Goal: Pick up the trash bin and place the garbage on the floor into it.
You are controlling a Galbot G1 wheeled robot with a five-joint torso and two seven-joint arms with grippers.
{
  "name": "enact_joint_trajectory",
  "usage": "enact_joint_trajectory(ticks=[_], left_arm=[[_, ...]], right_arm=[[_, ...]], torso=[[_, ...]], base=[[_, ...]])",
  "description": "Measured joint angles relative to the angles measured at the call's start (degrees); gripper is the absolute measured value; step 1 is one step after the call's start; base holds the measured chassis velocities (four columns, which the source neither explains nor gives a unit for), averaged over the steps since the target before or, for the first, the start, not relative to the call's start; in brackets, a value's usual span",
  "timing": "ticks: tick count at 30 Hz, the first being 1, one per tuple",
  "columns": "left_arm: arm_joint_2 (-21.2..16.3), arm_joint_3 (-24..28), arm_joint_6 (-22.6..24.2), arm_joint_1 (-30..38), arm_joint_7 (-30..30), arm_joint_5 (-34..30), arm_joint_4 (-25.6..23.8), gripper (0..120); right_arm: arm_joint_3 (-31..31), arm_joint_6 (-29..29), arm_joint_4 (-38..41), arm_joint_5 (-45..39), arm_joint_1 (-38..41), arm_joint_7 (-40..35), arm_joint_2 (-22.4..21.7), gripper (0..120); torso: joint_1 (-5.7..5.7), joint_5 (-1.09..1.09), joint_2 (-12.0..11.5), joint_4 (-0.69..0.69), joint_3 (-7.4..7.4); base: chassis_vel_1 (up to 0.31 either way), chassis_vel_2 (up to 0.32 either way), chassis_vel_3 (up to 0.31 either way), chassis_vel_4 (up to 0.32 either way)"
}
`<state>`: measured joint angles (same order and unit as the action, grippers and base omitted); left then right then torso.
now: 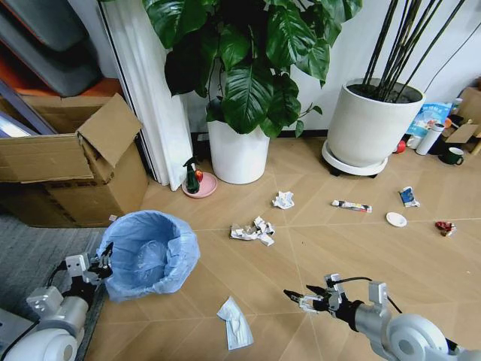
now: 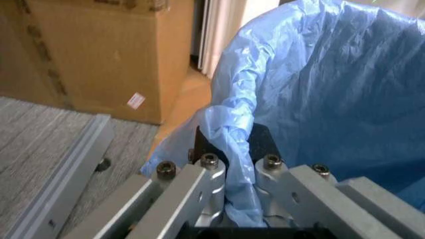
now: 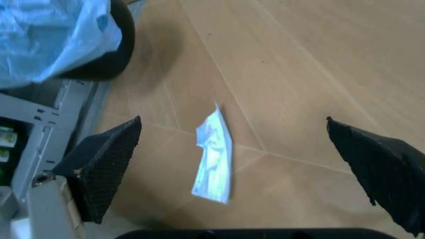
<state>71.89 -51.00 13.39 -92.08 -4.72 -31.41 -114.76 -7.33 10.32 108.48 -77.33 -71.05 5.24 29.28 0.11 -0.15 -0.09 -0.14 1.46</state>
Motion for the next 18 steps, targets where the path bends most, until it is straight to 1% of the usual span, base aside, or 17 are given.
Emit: enact_joint_trajectory(ticks=[1, 3, 5, 6, 7, 11, 13, 15, 18], left_arm=[[0.46, -0.41, -0.14, -0.36, -0.03, 0.23, 0.13, 0], [0.93, -1.02, -0.19, -0.88, -0.05, 0.49, 0.17, 0], [0.99, -1.16, -0.21, -0.97, -0.06, 0.56, 0.17, 0], [1.23, -1.72, -0.22, -1.39, -0.05, 0.74, -0.03, 0], [1.23, -1.72, -0.22, -1.39, -0.05, 0.74, -0.03, 0], [2.19, -3.32, -0.22, -2.49, -0.06, 0.81, -0.96, 0], [2.30, -3.49, -0.22, -2.58, -0.06, 0.80, -1.03, 0], [3.01, -4.42, -0.22, -2.96, -0.06, 0.70, -1.42, 0], [3.51, -5.07, -0.22, -3.19, -0.11, 0.60, -1.68, 0]], right_arm=[[-3.64, 0.19, -1.83, -0.43, 3.50, -0.09, 1.85, 100], [-8.23, 0.43, -4.34, -0.76, 7.72, -0.13, 4.50, 100], [-9.07, 0.44, -4.77, -0.79, 8.49, -0.13, 4.96, 100], [-12.13, 0.63, -6.31, -1.44, 11.23, -0.12, 6.71, 100], [-12.13, 0.63, -6.31, -1.44, 11.23, -0.12, 6.71, 100], [-19.24, 1.65, -9.11, -3.44, 16.46, -0.16, 9.73, 100], [-19.77, 1.72, -9.30, -3.52, 16.78, -0.17, 9.89, 100], [-22.57, 2.40, -9.89, -4.31, 18.55, -0.83, 10.45, 100], [-24.16, 3.26, -9.94, -4.94, 19.54, -1.77, 10.63, 100]], torso=[[0.00, 0.00, 0.00, 0.01, 0.00], [0.00, -0.03, 0.00, 0.01, 0.00], [0.00, -0.03, 0.00, 0.01, 0.00], [0.00, -0.01, 0.00, 0.01, 0.00], [0.00, -0.01, 0.00, 0.01, 0.00], [0.00, -0.03, 0.00, 0.01, 0.00], [0.00, -0.03, 0.00, 0.01, 0.00], [0.00, -0.03, 0.00, 0.01, 0.00], [0.00, -0.03, 0.00, 0.00, 0.00]], base=[[0.000, 0.000, 0.000, 0.000], [0.000, 0.000, 0.000, 0.000], [0.000, 0.000, 0.000, 0.000], [0.000, 0.000, 0.000, 0.000], [0.000, 0.000, 0.000, 0.000], [0.000, 0.000, 0.000, 0.000], [0.000, 0.000, 0.000, 0.000], [0.000, 0.000, 0.000, 0.000], [0.000, 0.000, 0.000, 0.000]])
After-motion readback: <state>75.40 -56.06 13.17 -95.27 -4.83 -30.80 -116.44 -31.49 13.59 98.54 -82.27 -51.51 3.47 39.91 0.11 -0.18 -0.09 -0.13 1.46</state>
